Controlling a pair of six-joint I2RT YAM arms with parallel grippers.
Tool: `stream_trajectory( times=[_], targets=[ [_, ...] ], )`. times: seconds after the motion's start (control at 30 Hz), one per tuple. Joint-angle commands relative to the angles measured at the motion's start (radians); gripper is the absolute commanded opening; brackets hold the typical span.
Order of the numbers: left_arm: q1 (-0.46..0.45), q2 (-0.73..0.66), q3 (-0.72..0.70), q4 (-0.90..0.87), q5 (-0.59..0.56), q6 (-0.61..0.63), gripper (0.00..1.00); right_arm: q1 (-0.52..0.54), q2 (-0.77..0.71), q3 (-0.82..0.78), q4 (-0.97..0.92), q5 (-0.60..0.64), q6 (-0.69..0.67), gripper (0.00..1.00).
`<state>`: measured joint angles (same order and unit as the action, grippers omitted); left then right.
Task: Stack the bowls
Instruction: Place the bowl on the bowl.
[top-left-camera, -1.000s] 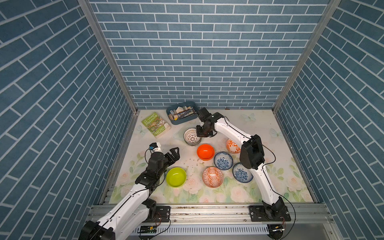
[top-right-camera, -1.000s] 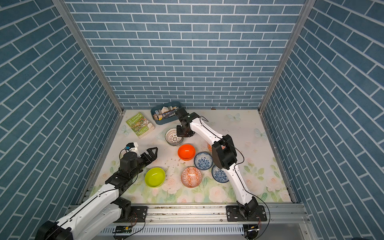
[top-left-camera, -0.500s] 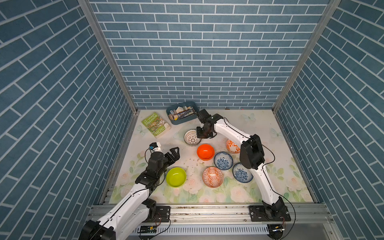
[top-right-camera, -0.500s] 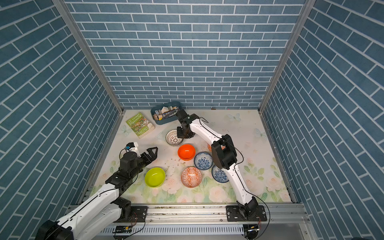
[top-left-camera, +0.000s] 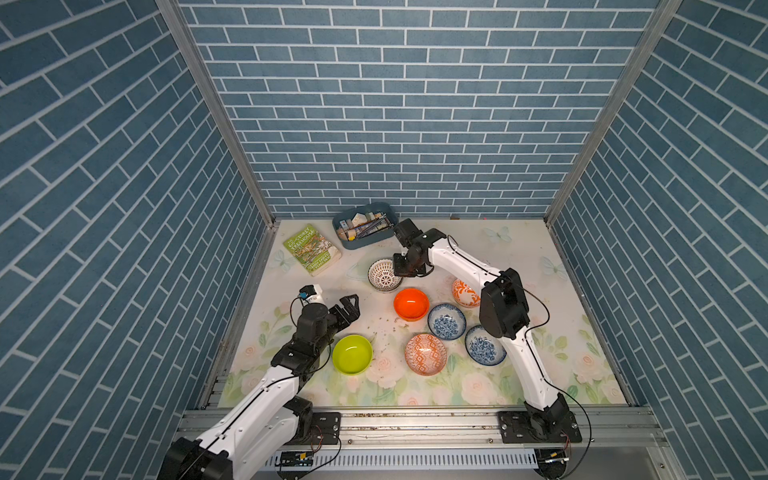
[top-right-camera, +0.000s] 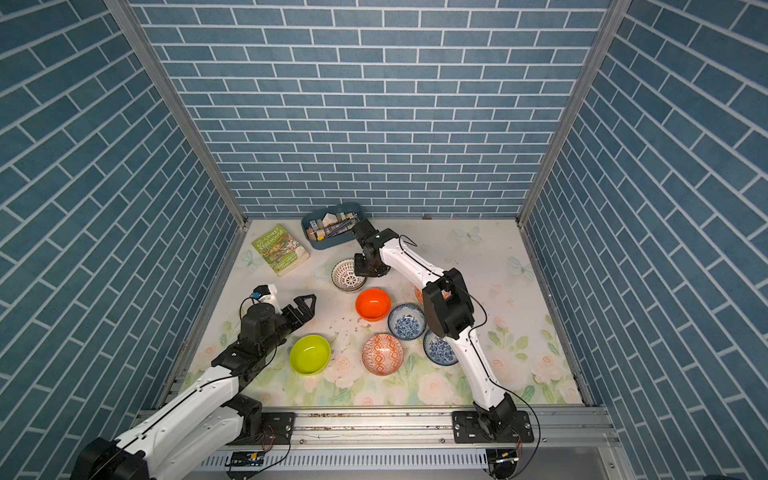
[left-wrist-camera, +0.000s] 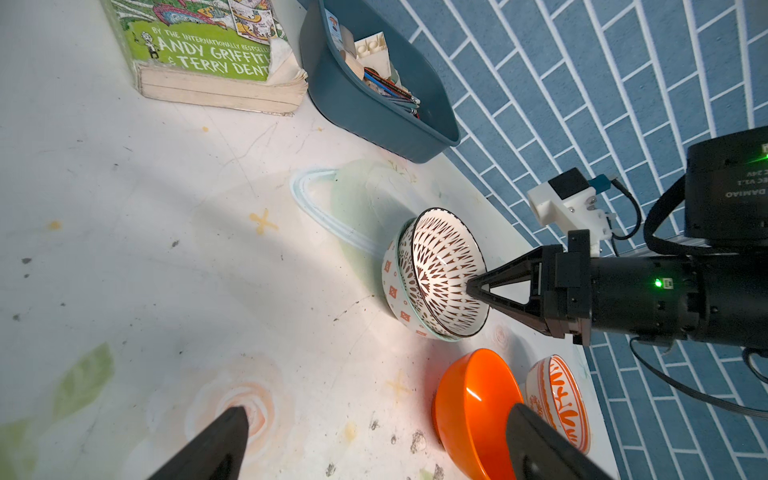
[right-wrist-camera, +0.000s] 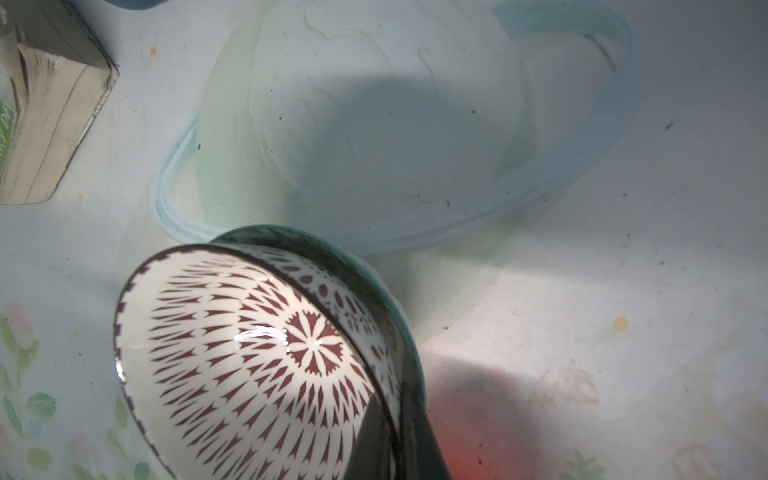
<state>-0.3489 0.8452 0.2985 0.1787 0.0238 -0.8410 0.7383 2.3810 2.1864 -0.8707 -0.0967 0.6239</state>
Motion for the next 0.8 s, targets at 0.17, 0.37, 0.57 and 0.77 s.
stream_trajectory(
  times=[0.17,0.37,0.57,0.77],
  targets=[
    [0.008,0.004,0.019,0.011,0.008,0.015,1.00,-0.002,-0.031,-0.012,-0.001,0.033,0.018,0.26],
    [0.008,0.002,0.019,0.009,0.007,0.014,1.00,-0.002,-0.065,-0.035,0.001,0.047,0.017,0.29],
    [0.008,-0.003,0.017,0.008,0.007,0.013,1.00,-0.002,-0.097,-0.052,0.002,0.055,0.019,0.29],
    [0.008,-0.005,0.017,0.007,0.005,0.011,1.00,-0.002,-0.112,-0.084,0.014,0.055,0.017,0.27]
  ],
)
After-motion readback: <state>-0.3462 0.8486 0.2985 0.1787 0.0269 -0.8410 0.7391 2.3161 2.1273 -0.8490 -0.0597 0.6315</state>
